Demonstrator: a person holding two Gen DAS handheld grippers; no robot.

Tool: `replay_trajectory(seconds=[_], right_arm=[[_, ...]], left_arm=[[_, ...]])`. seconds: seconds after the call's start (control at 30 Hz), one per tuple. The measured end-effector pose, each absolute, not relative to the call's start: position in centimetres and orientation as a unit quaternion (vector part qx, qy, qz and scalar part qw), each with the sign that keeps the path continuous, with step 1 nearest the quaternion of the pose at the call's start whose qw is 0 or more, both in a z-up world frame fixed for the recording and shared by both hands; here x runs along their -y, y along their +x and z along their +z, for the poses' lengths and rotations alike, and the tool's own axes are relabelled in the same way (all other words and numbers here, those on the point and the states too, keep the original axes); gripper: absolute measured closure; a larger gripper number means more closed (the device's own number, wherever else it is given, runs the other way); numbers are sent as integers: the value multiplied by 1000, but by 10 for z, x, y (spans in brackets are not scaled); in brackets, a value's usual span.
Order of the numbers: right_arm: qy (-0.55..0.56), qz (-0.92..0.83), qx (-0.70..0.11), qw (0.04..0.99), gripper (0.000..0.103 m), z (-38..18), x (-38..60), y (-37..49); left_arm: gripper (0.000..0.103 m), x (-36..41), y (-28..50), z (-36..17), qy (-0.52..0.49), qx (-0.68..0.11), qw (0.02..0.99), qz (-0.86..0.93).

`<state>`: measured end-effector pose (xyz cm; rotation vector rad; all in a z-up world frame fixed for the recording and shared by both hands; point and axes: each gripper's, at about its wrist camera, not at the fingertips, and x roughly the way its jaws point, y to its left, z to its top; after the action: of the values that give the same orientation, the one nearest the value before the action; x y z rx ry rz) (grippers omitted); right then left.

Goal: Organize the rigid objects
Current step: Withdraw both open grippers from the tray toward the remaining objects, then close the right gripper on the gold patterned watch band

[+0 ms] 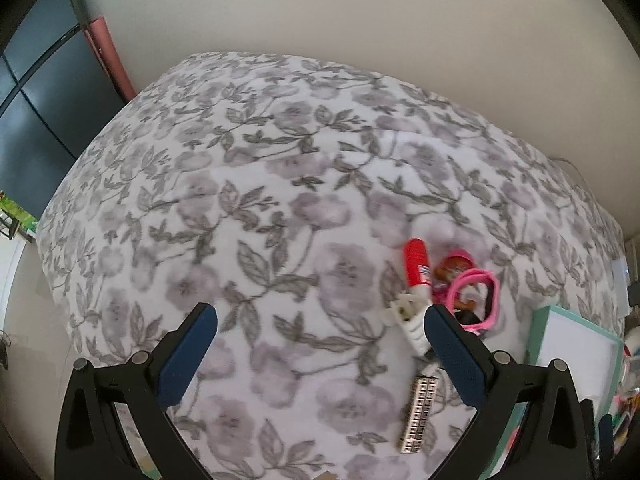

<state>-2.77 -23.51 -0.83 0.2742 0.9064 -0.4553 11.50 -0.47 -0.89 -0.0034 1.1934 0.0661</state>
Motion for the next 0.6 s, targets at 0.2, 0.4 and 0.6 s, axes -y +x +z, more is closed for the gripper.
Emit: replay_trajectory(seconds=[0.2,0.4,0.6], right_arm=[[109,-172,-456,867,0,-22,195,-4],[74,-117,-497,857,0,-46,160,11],[64,-90,-518,848,0,-61,143,18]], left_arm=[[0,-5,120,-37,0,-597,801,36],[0,-8,120,-64,-16,-632,774,41],[0,-15,121,-71,-26,-640,766,58]])
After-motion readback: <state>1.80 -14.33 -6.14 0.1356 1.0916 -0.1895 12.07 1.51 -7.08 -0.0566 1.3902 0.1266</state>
